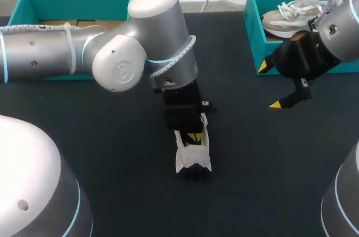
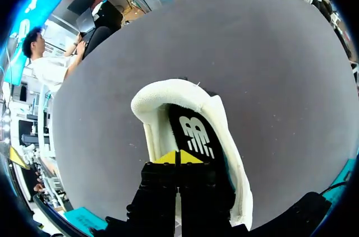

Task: Take the shoe out of the shoebox, open the shoe tongue, remove and reinsert the insole, then place the shoe into the shoebox

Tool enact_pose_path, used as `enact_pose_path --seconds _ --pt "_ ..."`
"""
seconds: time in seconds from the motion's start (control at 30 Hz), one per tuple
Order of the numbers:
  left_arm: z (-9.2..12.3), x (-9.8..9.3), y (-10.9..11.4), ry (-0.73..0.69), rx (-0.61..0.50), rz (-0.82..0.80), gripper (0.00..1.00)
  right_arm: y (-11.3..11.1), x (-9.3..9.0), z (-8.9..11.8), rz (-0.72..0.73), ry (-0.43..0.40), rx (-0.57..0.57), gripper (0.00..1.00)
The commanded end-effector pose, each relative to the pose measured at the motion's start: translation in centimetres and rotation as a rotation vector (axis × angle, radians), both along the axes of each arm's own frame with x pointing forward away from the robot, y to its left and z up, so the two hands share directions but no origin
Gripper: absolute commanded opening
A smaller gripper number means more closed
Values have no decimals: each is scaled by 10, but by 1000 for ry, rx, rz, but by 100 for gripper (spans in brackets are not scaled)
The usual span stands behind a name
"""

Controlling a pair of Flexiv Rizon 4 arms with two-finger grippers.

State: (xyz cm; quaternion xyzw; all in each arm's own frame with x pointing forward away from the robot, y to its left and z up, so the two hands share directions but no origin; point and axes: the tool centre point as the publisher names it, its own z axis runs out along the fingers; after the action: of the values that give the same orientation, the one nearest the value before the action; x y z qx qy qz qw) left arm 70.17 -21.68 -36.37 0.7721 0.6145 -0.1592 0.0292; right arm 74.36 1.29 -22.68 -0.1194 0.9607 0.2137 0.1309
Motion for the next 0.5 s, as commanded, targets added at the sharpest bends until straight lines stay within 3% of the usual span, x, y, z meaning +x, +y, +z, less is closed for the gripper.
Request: enact_pose_path --seconds 0.03,0.5 --pt "1 -2 7 -24 65 -2 0 1 0 -1 -2 -2 -3 100" --pt "-35 -6 16 -68 187 2 0 1 0 -1 -2 -2 -3 100"
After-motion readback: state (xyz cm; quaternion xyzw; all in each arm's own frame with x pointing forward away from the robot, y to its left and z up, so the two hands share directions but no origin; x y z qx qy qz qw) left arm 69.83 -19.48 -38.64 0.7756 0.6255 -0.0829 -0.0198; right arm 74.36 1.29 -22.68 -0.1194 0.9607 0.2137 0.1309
